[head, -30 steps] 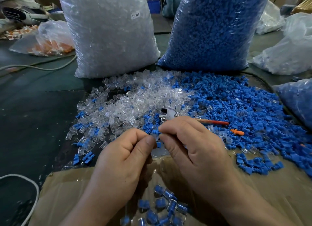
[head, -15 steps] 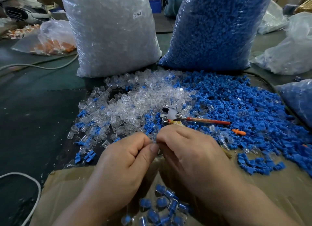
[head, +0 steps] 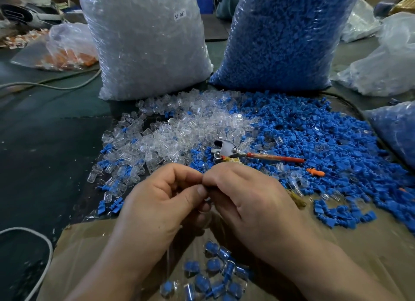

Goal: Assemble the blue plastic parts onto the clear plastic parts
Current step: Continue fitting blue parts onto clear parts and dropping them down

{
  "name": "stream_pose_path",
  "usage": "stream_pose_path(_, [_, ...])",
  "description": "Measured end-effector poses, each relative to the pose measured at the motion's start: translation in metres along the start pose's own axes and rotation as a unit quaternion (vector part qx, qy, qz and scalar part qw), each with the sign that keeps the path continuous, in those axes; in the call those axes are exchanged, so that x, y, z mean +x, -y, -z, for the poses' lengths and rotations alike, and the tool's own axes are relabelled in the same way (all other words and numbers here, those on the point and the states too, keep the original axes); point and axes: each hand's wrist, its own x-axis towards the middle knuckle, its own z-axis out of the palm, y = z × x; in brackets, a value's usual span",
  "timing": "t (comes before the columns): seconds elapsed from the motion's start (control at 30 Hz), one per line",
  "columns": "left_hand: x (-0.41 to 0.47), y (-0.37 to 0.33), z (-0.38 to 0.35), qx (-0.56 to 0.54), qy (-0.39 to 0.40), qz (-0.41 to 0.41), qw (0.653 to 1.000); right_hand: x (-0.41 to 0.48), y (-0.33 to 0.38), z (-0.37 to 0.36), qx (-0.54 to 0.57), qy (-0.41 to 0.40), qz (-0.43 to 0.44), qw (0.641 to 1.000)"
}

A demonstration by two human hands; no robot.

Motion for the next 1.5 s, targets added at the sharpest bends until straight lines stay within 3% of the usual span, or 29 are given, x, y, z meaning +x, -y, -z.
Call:
stream_pose_path(0.07, [0.0,0.001,0.0,-0.013,-0.013,0.011,1.0,0.0,-0.002,0.0,-0.06,-0.006,-0.009,0.998])
stream_pose_path(0.13, [0.001,0.003,0.001,-0.054,-0.026,0.031,0.998,0.002,-0.011,0.004,-0.166,-0.017,-0.072,0.983])
stream_pose_path(0.23, [0.002,0.002,0.004,-0.1,-0.037,0.042,0.993,0.006,-0.029,0.014,-0.273,0.048,-0.219,0.935])
stream_pose_path(0.33, [0.002,-0.004,0.005,-0.116,-0.035,0.049,0.991,0.006,-0.039,0.017,-0.305,0.101,-0.263,0.91])
stream_pose_path(0.83, [0.007,-0.001,0.008,-0.104,-0.066,0.044,0.991,0.011,-0.039,0.018,-0.291,0.092,-0.231,0.924])
stream_pose_path(1.0, [0.006,-0.002,0.008,-0.099,-0.077,0.032,0.992,0.012,-0.035,0.023,-0.259,0.034,-0.206,0.943])
stream_pose_path(1.13, [0.004,-0.001,0.006,-0.113,-0.088,0.022,0.989,0.007,-0.018,0.026,-0.157,-0.025,-0.144,0.977])
stream_pose_path(1.27, [0.005,0.001,0.011,-0.078,-0.097,-0.016,0.992,0.002,-0.01,0.025,-0.152,0.042,-0.096,0.983])
stream_pose_path(1.5, [0.004,0.004,0.012,-0.021,-0.1,-0.074,0.992,0.001,-0.009,0.026,-0.179,0.087,-0.072,0.977])
